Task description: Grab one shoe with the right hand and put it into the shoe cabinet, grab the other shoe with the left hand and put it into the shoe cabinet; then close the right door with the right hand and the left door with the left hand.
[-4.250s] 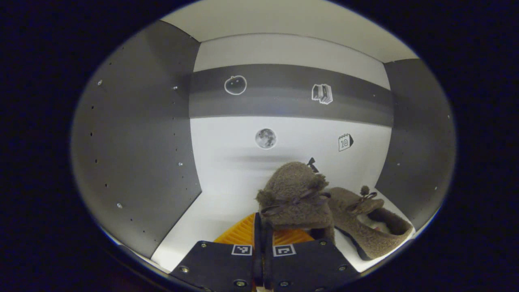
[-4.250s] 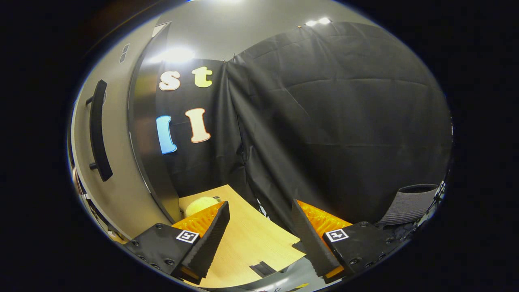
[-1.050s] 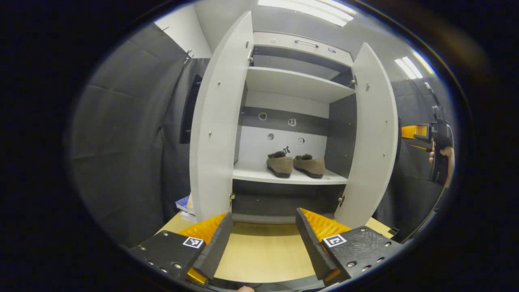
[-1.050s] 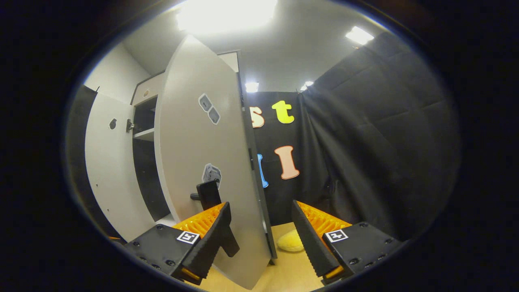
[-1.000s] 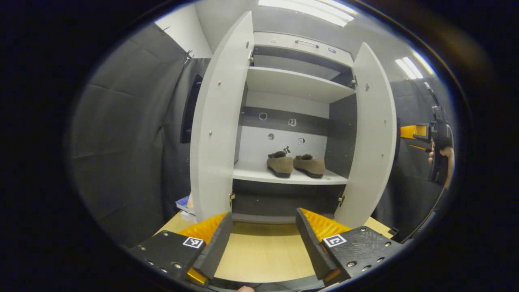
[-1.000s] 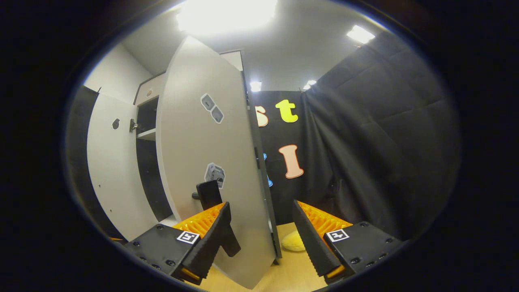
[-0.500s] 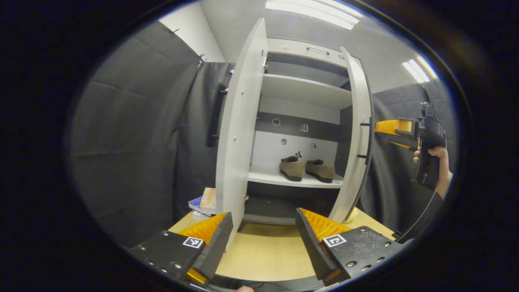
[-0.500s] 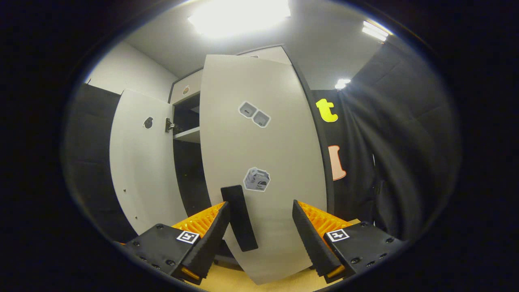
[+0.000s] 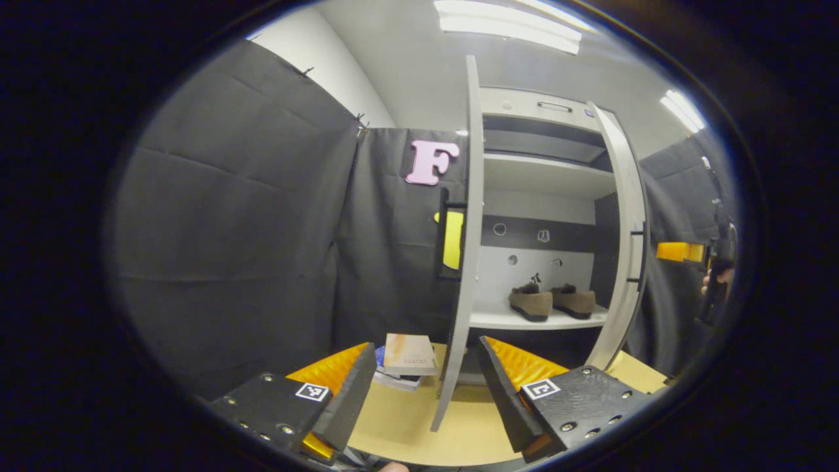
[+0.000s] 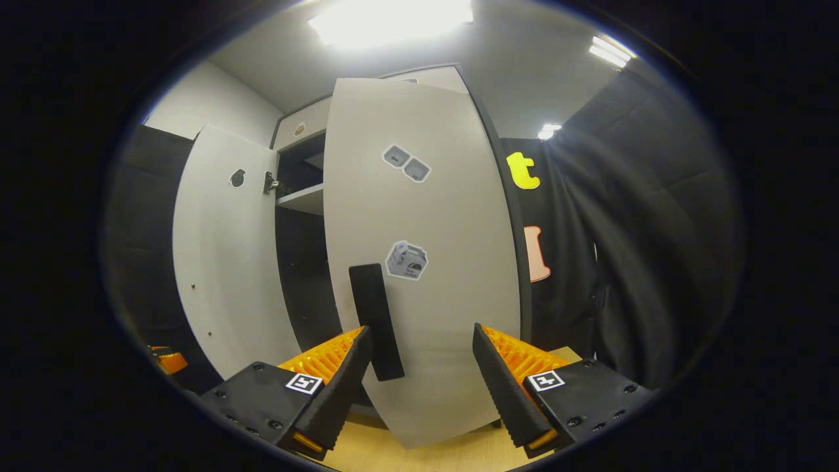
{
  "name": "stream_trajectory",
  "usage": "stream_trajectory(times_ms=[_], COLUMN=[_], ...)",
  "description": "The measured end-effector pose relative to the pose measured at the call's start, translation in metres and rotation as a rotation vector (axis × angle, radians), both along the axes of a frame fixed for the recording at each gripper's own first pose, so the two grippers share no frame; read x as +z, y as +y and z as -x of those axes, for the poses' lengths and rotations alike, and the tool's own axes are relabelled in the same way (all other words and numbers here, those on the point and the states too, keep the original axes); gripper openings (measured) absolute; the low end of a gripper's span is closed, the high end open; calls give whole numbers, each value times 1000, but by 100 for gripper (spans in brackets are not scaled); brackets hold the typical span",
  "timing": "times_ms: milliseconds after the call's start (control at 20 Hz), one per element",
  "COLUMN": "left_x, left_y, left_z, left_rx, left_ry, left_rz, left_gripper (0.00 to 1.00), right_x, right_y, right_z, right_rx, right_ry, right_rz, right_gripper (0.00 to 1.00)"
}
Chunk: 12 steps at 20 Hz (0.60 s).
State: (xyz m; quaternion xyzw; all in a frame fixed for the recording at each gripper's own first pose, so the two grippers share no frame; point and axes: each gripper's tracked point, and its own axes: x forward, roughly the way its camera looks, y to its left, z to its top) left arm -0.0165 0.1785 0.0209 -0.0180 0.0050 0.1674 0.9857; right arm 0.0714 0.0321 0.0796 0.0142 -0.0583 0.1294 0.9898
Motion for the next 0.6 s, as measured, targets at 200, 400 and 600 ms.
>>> stream_trajectory(times_ms=[200,400,600], left_x=[35,66,94], left_y=[38,71,89], left_z=[-21,-49,-85], left_rx=[-20,-37,-93], left_ry=[-38,-60,-94], left_rz=[-8,-23,-60], left_gripper=[90,90,97], right_x=[-31,-62,-85], right_y=[4,4,0], right_z=[12,23,33], right_rx=[0,-8,-23], right_ry=[72,133,202], right_rz=[6,8,-41], right_gripper=[97,98,98])
